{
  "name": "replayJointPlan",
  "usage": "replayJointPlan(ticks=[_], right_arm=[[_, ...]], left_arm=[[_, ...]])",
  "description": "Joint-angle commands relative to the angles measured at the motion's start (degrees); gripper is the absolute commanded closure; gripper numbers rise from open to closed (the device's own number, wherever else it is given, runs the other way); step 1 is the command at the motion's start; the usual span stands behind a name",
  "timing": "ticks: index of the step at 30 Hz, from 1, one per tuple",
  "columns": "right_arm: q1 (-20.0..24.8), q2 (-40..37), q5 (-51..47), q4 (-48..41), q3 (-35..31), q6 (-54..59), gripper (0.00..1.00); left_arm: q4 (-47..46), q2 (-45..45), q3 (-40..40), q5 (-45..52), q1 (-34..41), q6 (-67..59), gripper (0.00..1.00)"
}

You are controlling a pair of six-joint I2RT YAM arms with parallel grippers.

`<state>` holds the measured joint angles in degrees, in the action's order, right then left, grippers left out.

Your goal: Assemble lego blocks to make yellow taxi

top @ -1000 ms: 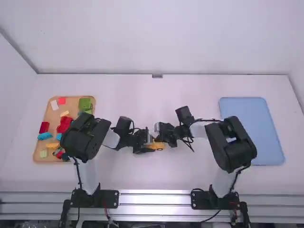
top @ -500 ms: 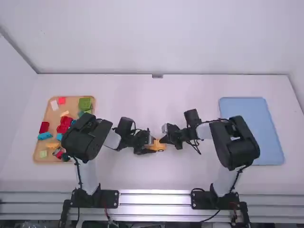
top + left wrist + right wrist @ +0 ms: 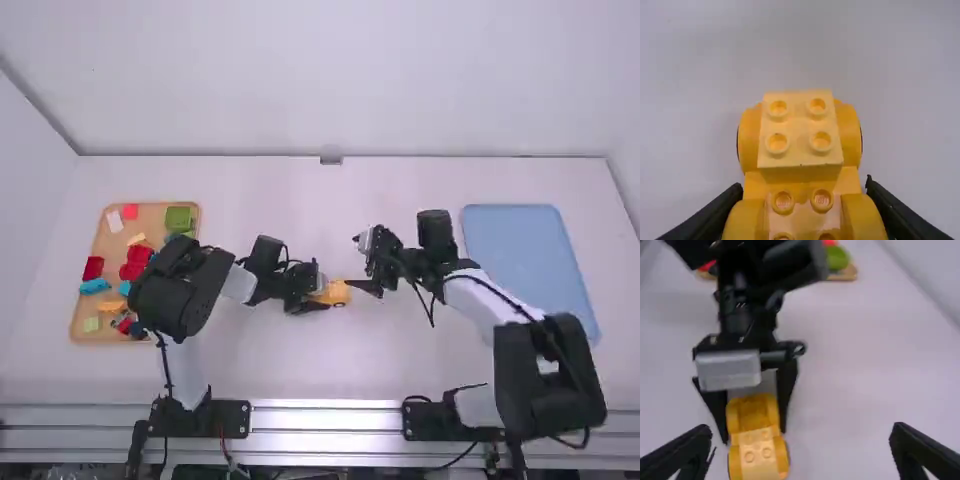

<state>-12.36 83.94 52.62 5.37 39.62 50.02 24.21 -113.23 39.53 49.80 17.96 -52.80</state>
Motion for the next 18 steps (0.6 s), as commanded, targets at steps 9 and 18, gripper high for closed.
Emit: replayJointPlan(ticks=[9,18], right_arm=[[-0.1,-6.1,-5.8,-4.0,0.8,-7.8,0.02],[-0.2,-6.1,-4.2,0.8,0.8,-11.7,0.02]], left_arm=[[-2.8,-0.4,4.7,-1.2,0.0,-0.6,0.01],[-30.3,25.0,11.1,-10.7,-6.6,13.3,0.01]])
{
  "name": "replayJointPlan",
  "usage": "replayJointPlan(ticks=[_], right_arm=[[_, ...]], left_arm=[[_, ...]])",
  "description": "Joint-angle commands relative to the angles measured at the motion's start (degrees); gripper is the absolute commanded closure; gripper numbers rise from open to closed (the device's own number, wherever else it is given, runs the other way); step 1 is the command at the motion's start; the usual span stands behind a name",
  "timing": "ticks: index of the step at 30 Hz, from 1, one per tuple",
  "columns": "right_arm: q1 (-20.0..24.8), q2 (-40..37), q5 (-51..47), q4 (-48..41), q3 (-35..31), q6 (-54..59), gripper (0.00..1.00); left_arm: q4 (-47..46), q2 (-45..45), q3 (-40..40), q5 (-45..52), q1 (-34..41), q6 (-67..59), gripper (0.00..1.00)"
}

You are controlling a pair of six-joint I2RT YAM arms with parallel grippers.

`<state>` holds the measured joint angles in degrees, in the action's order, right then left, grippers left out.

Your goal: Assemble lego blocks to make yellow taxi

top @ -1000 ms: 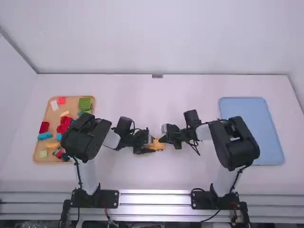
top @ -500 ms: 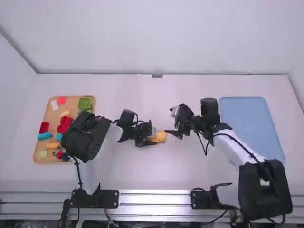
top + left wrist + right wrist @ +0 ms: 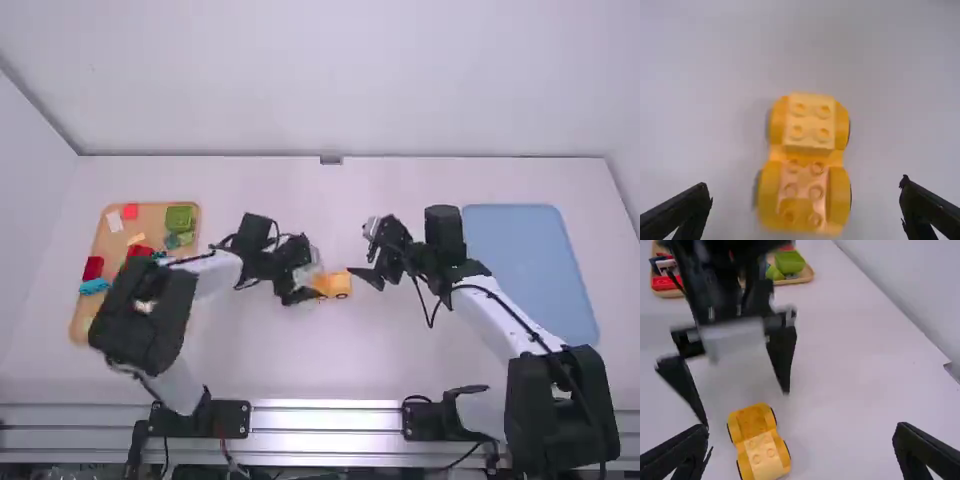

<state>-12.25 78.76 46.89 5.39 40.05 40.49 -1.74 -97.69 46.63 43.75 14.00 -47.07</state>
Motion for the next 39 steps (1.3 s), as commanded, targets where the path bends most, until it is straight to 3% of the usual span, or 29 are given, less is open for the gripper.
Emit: replayJointPlan(ticks=[1,5,8,10,14,18,21,24,28,33,39], right_arm=[[-0.4,-0.9,1.9,1.0,0.4,-2.2,0.02],[-2.8,-0.2,6.3,3.3,0.4,-3.3,0.02],[-6.3,1.1,8.2,17.4,0.7,-10.3,0.02],[-7.1,1.1,8.2,21.3,1.9,-14.4,0.02],[-9.6,1.7,8.7,18.2,5.7,-17.1,0.02],[-16.0,8.0,2.1,21.7,10.7,-21.1,0.01],[-16.7,10.8,1.4,19.1,16.2,-21.8,0.02],[-17.1,14.8,8.9,11.1,25.0,-20.1,0.02],[-19.2,21.2,4.1,1.8,33.3,-18.5,0.02],[-21.4,23.3,5.3,0.0,37.6,-17.2,0.02],[-25.2,23.2,-9.6,-4.5,39.6,-14.6,0.02]], left_arm=[[-5.7,10.7,4.3,-5.6,-3.0,8.4,0.01],[-14.1,21.1,6.2,-12.4,-5.2,16.7,0.01],[-16.5,28.0,6.1,-20.9,-6.3,27.5,0.01],[-17.4,30.2,6.1,-25.1,-6.8,31.7,0.01],[-19.5,35.2,6.1,-29.8,-9.7,42.3,0.01],[-23.6,40.6,6.1,-29.9,-18.4,51.4,0.01],[-25.9,43.3,6.1,-29.8,-25.7,56.6,0.01],[-28.9,46.8,6.2,-29.7,-35.8,61.3,0.01],[-33.2,49.3,6.5,-29.8,-45.6,63.4,0.01],[-38.1,48.3,8.2,-29.7,-54.5,63.7,0.01],[-44.0,38.8,14.9,-29.6,-61.1,62.0,0.01]])
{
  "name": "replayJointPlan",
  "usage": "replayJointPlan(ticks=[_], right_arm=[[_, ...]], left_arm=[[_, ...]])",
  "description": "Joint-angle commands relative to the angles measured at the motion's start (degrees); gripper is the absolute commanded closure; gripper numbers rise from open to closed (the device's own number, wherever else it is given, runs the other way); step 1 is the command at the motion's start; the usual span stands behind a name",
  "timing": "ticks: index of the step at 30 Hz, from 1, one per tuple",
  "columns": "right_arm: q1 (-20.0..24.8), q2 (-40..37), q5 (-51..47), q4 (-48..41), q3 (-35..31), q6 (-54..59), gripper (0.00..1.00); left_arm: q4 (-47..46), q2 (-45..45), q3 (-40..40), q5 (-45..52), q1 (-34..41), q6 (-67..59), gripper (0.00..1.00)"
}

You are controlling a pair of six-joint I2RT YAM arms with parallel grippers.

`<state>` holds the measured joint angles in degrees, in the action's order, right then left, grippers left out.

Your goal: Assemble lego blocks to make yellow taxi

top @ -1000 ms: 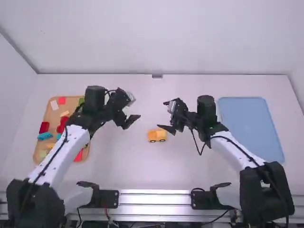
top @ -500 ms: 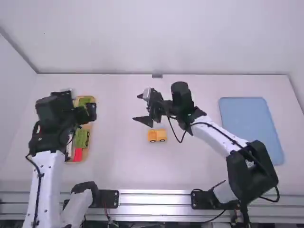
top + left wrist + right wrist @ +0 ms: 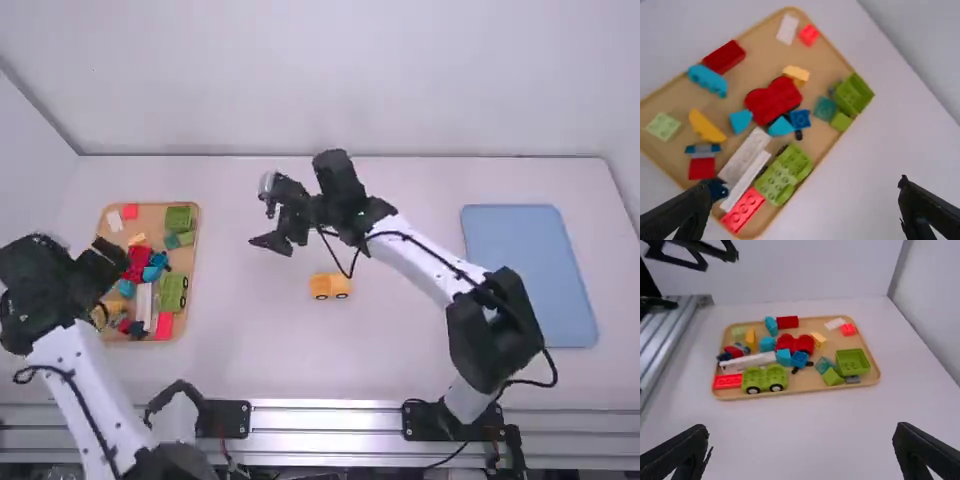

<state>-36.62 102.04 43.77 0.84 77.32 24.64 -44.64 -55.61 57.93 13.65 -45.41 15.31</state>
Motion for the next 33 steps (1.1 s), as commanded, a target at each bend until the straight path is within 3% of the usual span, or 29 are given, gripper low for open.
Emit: replayJointPlan(ticks=[1,7,11,17,27,33], right_arm=[[-1.1,-0.1,-6.5,0.2,2.4,1.4,0.02],[-1.2,-0.1,-9.2,-0.2,3.3,1.4,0.02],[-0.8,-0.1,-9.0,0.2,3.3,1.4,0.02],[-0.8,-0.1,-9.1,0.4,3.3,1.4,0.02],[-1.3,-0.1,-9.1,1.7,3.3,1.2,0.02],[-1.2,-0.1,-9.2,1.2,3.3,0.9,0.02]], left_arm=[[-1.8,-4.4,4.4,0.4,-2.0,-0.4,0.01],[-11.4,-16.8,14.0,-2.8,-1.9,-1.6,0.01],[-12.2,-22.4,17.3,-5.6,-1.9,0.4,0.01],[-12.8,-28.9,23.5,-1.7,-0.1,-3.0,0.04],[-13.6,-37.7,36.3,-14.1,18.7,0.7,0.01],[-19.2,-47.2,47.9,-17.5,21.4,-0.3,0.01]])
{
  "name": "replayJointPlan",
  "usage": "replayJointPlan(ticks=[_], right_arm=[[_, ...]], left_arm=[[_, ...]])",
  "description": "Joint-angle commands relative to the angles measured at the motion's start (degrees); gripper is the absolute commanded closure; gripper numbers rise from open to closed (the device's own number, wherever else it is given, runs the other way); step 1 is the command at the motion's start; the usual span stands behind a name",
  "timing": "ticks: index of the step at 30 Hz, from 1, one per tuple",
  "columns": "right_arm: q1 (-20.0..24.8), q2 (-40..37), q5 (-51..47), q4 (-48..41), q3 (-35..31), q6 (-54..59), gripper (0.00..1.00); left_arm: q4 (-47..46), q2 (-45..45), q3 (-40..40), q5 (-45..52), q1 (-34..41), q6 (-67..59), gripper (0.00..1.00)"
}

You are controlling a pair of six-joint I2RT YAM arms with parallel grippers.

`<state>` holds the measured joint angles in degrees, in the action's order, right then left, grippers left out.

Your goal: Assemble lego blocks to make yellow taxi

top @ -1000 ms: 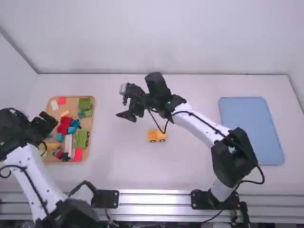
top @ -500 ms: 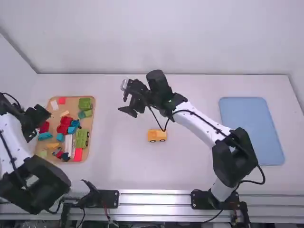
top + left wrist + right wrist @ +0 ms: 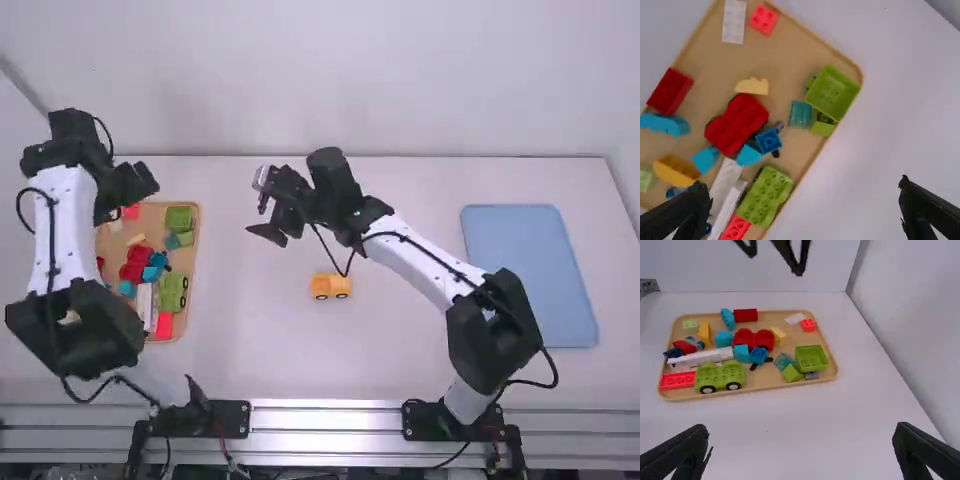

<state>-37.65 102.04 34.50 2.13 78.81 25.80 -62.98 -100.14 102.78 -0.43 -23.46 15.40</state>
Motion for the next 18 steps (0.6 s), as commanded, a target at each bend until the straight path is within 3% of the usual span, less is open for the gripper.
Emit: replayJointPlan(ticks=[1,10,18], right_arm=[[-0.1,-0.1,0.1,-0.1,1.8,-0.3,0.02],[-0.2,-0.1,0.0,0.0,1.8,-0.3,0.02],[-0.2,-0.1,-0.1,0.0,1.8,-0.5,0.02]], left_arm=[[-2.9,-5.9,7.0,-3.0,-0.7,-1.1,0.01],[-15.9,-27.6,30.1,-3.2,-4.9,-1.9,0.01],[-17.5,-40.0,33.9,-3.1,-6.9,-1.0,0.01]])
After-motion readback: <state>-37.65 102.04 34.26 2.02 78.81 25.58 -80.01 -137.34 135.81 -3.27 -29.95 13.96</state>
